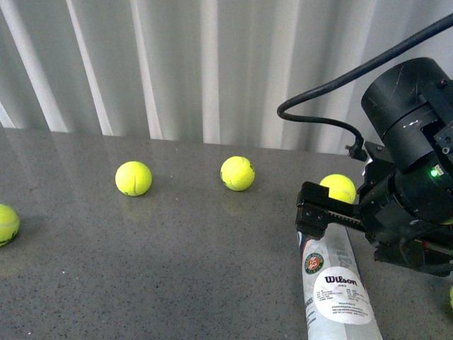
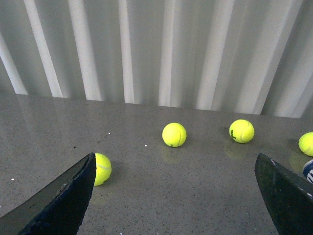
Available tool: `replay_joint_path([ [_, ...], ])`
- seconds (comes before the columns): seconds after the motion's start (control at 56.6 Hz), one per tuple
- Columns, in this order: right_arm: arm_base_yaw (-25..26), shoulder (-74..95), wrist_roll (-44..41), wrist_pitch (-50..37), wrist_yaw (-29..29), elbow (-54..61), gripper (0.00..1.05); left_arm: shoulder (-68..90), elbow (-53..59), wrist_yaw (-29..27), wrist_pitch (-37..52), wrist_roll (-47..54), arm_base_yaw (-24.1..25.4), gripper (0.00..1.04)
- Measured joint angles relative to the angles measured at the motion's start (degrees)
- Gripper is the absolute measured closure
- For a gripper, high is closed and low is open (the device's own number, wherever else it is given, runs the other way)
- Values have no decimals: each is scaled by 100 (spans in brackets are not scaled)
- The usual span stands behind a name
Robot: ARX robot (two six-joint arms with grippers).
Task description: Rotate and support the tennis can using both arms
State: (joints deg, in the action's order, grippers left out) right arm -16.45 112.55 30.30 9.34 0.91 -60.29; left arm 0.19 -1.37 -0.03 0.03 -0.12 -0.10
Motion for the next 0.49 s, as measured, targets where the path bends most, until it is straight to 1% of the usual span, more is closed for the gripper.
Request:
replay_joint_path([
  [0.194, 61, 389, -114, -304, -9, -195, 7, 0, -2, 2, 0, -2, 0, 7],
  [0.318, 133, 649, -96, -540, -269, -216, 7, 0, -2, 0, 0, 0, 0, 7],
  [0.441, 138, 828, -83, -815, -317, -188, 7, 0, 0, 0, 0, -2, 0, 7],
  [0.459, 133, 846, -79, -835, -306, -179, 8, 0, -2, 0, 0, 0, 0, 7],
  [0.494, 118, 874, -74, -863, -245, -160, 14, 0, 0, 0, 0, 0, 0, 7],
])
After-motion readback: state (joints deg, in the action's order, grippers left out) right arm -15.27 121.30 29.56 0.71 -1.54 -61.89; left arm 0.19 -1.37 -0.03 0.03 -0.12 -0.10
